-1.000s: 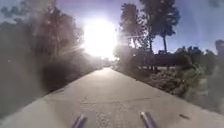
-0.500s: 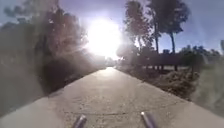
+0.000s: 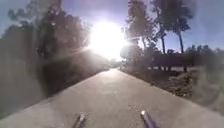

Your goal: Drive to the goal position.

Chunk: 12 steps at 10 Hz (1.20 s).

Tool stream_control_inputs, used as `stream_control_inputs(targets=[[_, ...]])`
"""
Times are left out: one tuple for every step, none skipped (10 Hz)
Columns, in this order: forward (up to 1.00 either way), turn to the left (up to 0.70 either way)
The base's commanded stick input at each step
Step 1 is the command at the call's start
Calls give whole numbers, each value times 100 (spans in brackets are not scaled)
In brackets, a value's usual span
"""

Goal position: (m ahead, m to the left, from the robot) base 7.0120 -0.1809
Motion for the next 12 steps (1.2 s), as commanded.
stream_control_inputs(targets=[[95,29],[95,33],[95,26],[95,19],[95,12],[95,5],[95,0],[95,0],[95,0],[95,0],[95,0],[95,0]])
